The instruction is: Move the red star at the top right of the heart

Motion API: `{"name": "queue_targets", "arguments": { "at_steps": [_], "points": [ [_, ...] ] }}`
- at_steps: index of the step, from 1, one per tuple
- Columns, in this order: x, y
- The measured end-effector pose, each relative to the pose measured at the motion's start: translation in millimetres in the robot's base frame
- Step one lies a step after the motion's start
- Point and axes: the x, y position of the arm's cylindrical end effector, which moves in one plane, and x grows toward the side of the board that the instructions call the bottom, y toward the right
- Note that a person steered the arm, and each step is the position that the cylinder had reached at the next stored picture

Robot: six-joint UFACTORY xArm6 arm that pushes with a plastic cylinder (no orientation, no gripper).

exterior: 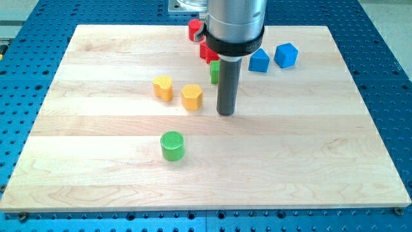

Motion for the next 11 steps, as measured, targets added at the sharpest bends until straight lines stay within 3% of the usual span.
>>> {"name": "queue_targets", "arguments": {
  "at_steps": [2, 6, 8, 9, 11],
  "points": [
    [-16.9, -57.6],
    [-174.6, -101.2],
    [-186.0, 35.3],
    [-175.8, 67.3],
    [-132.0, -105.2]
  ]
}}
